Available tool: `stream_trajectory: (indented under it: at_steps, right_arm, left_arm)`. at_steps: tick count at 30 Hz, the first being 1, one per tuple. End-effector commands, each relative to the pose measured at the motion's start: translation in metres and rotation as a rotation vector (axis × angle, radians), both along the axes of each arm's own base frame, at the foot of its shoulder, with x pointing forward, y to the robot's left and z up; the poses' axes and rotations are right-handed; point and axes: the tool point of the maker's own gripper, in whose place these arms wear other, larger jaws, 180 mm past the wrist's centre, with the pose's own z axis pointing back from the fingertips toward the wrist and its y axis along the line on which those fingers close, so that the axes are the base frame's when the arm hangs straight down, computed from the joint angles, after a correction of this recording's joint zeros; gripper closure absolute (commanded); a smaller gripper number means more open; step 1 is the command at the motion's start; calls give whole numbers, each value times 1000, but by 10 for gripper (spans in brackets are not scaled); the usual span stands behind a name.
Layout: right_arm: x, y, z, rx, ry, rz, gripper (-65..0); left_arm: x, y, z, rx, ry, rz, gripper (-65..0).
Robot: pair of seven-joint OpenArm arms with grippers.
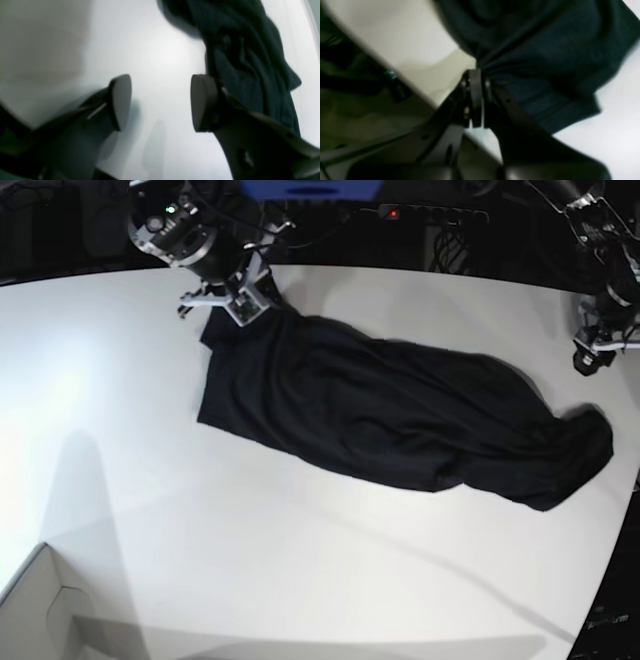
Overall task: Layout the t-shirt on the table in an organized manner, then fold the t-shirt properly
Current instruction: 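Lift the shirt with both grippers and pull it apart to spread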
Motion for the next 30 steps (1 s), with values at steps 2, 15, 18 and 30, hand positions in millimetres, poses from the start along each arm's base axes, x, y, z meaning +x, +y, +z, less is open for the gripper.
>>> stream_trajectory:
  at_steps: [2,15,18,30]
  right_arm:
    - [-3,13,9,45,-20,27,0]
    - [-16,1,15,4,-26,69,-106]
    - [-10,-7,16,-9,-39,49,-185]
    - [41,-44,34,-69,-160,-42,-256]
  left_arm:
    - [7,4,12,22,-37,-6,-366]
    - [-5,-10,-3,-18,-12,3,-367]
    - [-2,-9,6,6,-29,-5,-367]
    - [18,-88,13,-72,-85,-101,-368]
